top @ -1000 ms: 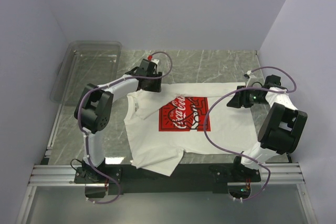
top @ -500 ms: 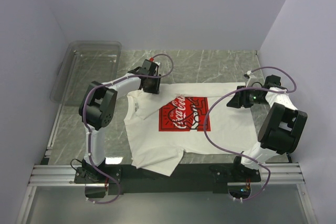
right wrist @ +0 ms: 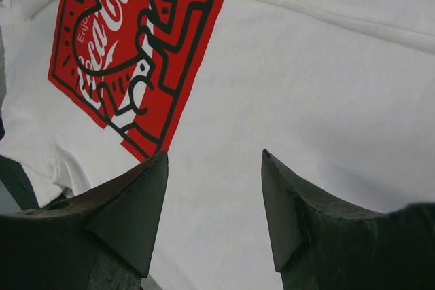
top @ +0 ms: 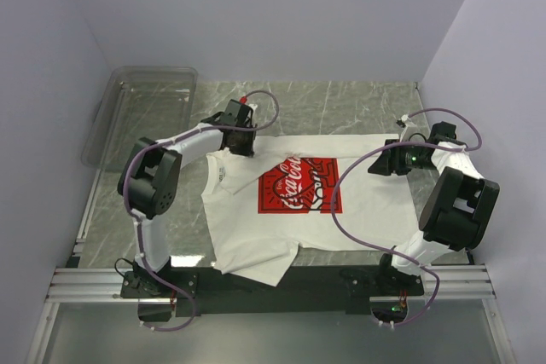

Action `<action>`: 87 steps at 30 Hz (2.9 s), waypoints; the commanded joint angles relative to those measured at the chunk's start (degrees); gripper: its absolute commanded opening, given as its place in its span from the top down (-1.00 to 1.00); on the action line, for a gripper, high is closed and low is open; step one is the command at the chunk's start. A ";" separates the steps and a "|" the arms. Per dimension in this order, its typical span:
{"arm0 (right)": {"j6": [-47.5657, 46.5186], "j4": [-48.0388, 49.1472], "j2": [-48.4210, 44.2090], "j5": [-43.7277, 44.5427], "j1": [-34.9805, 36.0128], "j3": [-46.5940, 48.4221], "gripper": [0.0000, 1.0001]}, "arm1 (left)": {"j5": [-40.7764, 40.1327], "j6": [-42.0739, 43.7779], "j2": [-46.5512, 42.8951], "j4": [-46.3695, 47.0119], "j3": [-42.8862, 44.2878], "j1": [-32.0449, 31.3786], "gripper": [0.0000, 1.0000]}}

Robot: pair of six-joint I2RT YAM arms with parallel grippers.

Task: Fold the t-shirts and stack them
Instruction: Fold the tshirt

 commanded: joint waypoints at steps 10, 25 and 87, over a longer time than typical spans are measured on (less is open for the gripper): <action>-0.64 -0.57 -2.89 -1.73 -0.51 0.52 -0.28 | 17.72 -2.21 -17.61 6.69 -14.47 -1.32 0.99; -0.81 -0.75 -2.27 -1.65 -0.86 0.87 -0.27 | 2.70 -4.85 -44.41 7.66 -26.52 -8.88 -0.65; -0.46 -1.01 -0.78 -1.56 -0.95 1.22 -0.27 | -1.42 -2.91 -13.14 -1.57 -6.93 -18.64 0.99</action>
